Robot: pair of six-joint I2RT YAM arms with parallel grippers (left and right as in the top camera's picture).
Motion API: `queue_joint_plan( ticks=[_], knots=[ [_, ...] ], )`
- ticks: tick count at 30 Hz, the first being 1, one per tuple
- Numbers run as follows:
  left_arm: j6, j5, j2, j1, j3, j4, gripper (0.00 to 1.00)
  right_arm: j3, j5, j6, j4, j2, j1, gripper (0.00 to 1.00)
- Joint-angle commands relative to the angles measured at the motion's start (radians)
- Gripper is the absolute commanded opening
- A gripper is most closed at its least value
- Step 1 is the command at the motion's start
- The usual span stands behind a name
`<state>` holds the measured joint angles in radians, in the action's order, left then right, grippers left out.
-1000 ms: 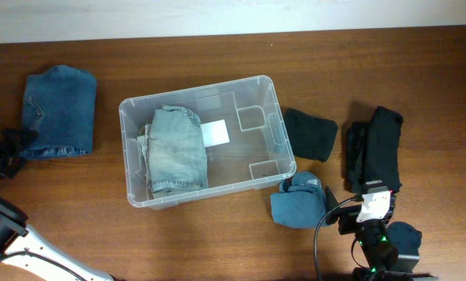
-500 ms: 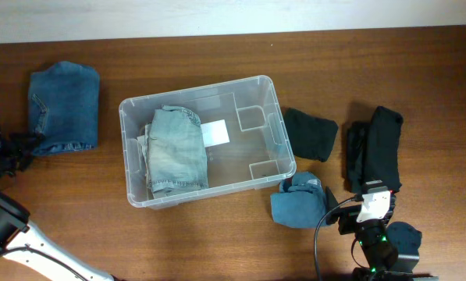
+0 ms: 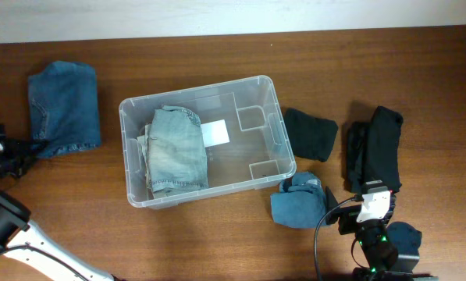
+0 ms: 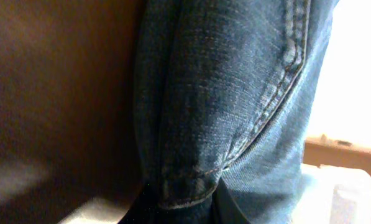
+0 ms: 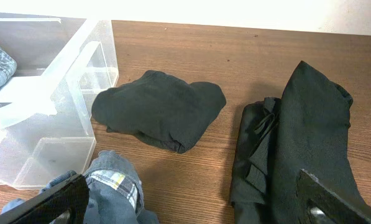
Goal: Pack container
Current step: 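Lift the dark-blue jeans and swing them over the bin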
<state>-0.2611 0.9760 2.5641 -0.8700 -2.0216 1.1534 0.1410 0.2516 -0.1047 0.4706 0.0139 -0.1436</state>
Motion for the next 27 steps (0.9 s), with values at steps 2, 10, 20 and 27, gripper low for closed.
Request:
queue_joint_plan(
  ticks=[2,10,20,27],
  knots=[
    [-0.079,-0.135,-0.016,0.043,-0.071,0.184,0.00,-0.006,-0.002,0.006,0.004,-0.008,-0.007,0.98],
    [-0.072,0.042,-0.349,0.086,-0.124,0.363,0.00,-0.006,-0.002,0.006,0.004,-0.008,-0.007,0.98],
    [0.044,0.055,-0.798,0.172,-0.124,0.339,0.00,-0.006,-0.002,0.006,0.004,-0.008,-0.007,0.98],
    [0.066,0.048,-0.982,0.317,-0.124,0.360,0.00,-0.006,-0.002,0.006,0.004,-0.008,-0.007,0.98]
  ],
)
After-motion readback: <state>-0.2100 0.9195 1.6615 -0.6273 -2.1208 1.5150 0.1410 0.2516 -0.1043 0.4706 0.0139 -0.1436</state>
